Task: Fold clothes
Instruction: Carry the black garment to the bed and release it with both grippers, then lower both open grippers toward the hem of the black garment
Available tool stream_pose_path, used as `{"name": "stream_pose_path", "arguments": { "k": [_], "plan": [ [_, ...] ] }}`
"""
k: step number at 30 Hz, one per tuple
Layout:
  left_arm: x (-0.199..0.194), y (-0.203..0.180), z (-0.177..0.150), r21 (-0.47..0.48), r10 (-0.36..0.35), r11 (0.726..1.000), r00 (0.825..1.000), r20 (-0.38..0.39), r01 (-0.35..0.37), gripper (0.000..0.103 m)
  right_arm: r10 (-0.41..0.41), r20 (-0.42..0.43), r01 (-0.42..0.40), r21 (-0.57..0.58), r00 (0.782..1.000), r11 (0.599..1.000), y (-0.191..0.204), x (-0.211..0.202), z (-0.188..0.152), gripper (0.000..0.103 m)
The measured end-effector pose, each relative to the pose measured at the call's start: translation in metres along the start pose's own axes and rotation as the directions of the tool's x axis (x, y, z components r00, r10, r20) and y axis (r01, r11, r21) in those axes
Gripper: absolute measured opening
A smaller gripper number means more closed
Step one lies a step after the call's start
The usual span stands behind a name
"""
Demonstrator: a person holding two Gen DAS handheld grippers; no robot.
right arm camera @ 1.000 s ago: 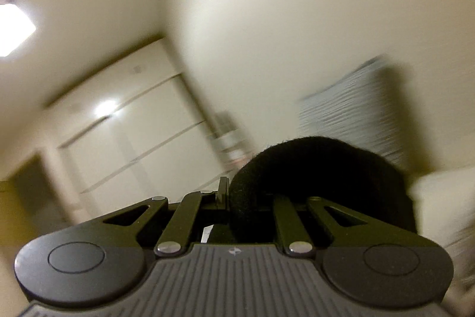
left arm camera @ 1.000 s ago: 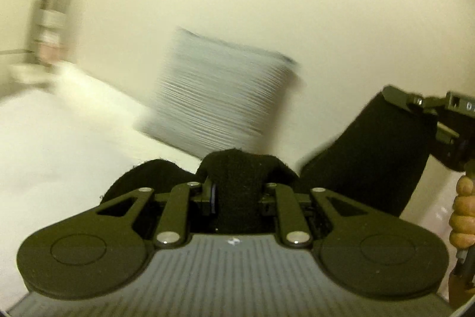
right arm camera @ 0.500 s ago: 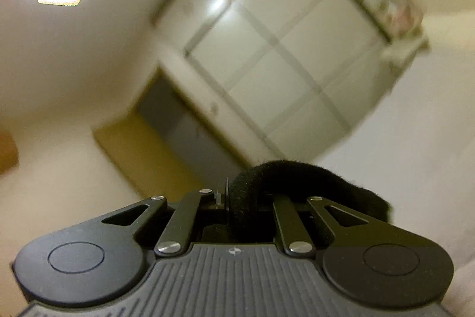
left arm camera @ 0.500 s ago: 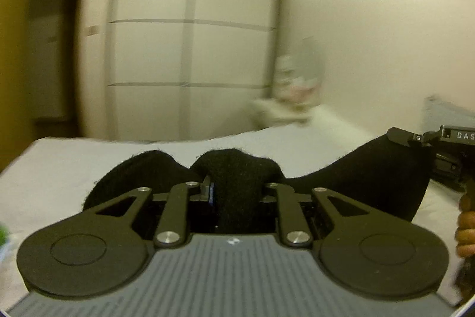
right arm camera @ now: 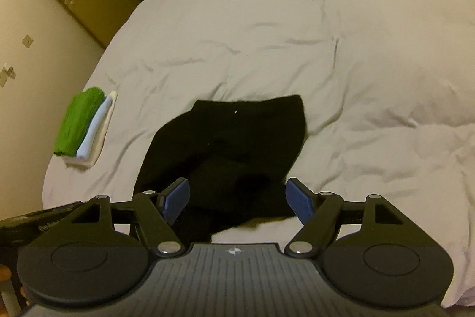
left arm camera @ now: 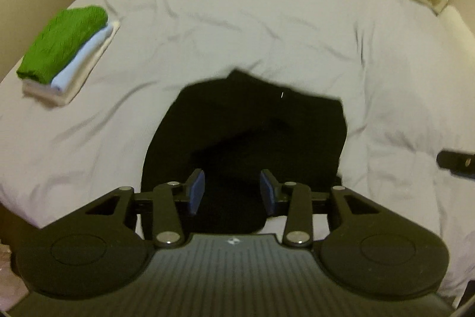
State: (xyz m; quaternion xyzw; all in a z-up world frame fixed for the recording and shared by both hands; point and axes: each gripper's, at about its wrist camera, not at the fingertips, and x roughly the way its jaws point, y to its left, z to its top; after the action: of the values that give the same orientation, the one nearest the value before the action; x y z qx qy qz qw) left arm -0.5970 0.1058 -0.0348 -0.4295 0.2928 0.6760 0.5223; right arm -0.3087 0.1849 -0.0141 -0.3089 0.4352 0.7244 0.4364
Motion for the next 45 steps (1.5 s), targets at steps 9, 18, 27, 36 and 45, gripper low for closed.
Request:
{"name": "stream_pose_path", "arguments": {
  "k": [9,18,27,36,45],
  "plan": [
    [-0.022,-0.001,-0.041,0.055,0.036,0.998,0.999,-0.001,-0.035,0.047,-0.022,-0.017,0.021,-0.085,1.000,0.996,0.030,-0.001,-0.053,0.077],
    [-0.063,-0.005,-0.106,0.072,0.042,0.996,0.999,0.018,-0.043,0.052,-0.031,-0.016,0.028,-0.133,0.999,0.991,0.043,-0.029,-0.122,0.079],
    [-0.102,0.004,-0.165,0.074,0.032,0.997,0.999,0.039,-0.035,0.056,-0.027,-0.001,0.026,-0.164,1.000,0.986,0.061,-0.063,-0.180,0.081],
    [-0.127,0.005,-0.192,0.089,0.014,0.996,0.997,0.080,-0.021,0.061,-0.031,0.044,0.039,-0.202,0.999,0.979,0.072,-0.089,-0.208,0.084],
    [-0.129,0.008,-0.196,0.108,-0.004,0.994,0.997,0.082,-0.005,0.063,-0.037,0.056,0.048,-0.199,0.998,0.979,0.076,-0.088,-0.213,0.085]
  ]
}}
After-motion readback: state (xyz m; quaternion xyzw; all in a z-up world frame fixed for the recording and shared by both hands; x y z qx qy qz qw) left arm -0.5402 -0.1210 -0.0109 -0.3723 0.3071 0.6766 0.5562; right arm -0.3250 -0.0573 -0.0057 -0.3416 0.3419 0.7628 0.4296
